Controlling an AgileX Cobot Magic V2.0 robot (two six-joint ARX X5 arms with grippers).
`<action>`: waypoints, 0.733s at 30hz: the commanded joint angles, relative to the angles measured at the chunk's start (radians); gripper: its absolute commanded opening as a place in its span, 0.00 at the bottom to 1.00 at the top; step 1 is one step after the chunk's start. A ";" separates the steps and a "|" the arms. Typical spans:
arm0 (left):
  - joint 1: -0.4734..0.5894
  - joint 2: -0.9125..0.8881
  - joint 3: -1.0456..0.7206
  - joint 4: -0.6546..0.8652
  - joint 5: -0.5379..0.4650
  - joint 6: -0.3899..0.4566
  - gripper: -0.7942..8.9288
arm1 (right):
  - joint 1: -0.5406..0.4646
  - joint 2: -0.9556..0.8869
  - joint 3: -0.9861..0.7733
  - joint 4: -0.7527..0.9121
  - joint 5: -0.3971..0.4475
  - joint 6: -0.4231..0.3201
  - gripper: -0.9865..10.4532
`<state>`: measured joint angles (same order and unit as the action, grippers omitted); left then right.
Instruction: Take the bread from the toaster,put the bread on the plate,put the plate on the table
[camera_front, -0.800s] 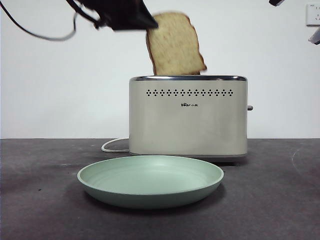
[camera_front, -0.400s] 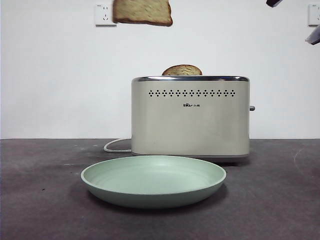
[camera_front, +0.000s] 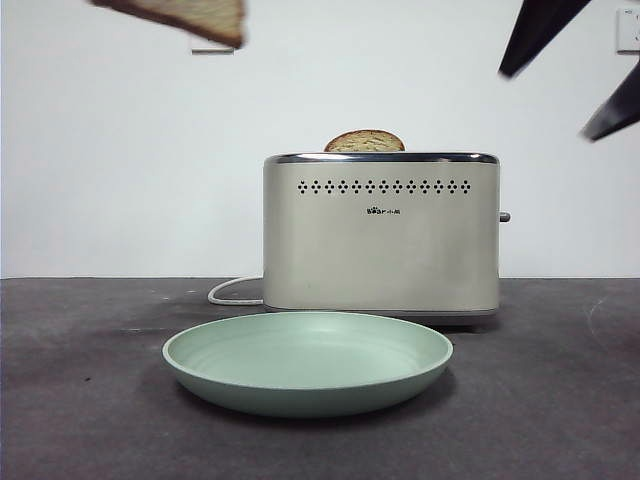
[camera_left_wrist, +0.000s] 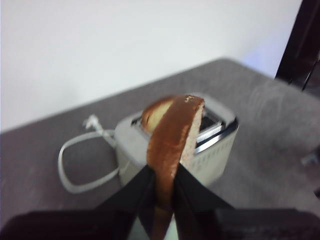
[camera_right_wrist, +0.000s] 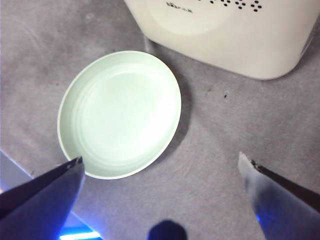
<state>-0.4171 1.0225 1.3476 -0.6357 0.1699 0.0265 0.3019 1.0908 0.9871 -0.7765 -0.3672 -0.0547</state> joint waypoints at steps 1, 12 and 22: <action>0.000 -0.052 -0.029 -0.034 -0.006 0.012 0.07 | 0.004 0.060 0.001 0.014 -0.001 0.014 0.58; 0.000 -0.369 -0.333 -0.100 -0.037 -0.094 0.07 | 0.093 0.358 0.001 0.139 -0.001 0.037 0.58; 0.000 -0.565 -0.507 -0.191 -0.077 -0.185 0.07 | 0.117 0.540 0.001 0.243 -0.001 0.065 0.54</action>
<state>-0.4171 0.4633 0.8516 -0.8314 0.0940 -0.1356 0.4152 1.6165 0.9874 -0.5419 -0.3672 -0.0051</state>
